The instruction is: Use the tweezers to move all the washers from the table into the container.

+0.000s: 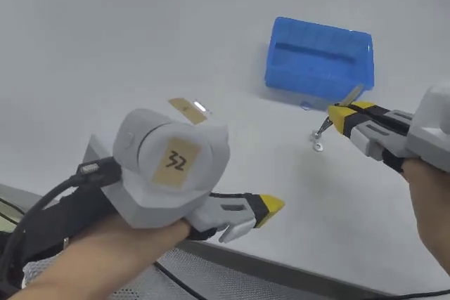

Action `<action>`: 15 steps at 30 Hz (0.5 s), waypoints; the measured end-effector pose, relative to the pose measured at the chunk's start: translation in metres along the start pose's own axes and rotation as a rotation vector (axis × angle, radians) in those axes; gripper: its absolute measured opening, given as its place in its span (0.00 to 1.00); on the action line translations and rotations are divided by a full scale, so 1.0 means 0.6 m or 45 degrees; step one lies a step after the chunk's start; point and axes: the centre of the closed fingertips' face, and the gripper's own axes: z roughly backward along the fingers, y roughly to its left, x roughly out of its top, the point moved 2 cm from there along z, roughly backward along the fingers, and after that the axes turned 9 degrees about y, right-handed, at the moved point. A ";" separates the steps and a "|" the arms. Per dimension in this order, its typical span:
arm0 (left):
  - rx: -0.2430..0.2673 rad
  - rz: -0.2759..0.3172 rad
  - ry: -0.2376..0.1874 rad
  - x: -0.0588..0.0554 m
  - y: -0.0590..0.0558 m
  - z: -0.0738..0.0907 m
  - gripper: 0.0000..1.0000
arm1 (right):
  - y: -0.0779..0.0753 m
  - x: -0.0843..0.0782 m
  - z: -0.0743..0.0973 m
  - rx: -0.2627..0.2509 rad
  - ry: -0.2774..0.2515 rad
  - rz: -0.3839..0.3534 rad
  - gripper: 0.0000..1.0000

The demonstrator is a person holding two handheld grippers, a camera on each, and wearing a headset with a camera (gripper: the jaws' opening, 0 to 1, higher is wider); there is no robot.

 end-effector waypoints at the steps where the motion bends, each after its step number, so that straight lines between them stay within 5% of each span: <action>1: 0.001 -0.002 -0.001 0.001 0.001 0.000 0.99 | 0.000 0.002 0.001 0.004 -0.005 -0.007 0.01; 15: 0.039 -0.019 -0.011 0.013 0.022 0.002 0.99 | 0.004 0.031 0.015 0.013 -0.044 -0.004 0.01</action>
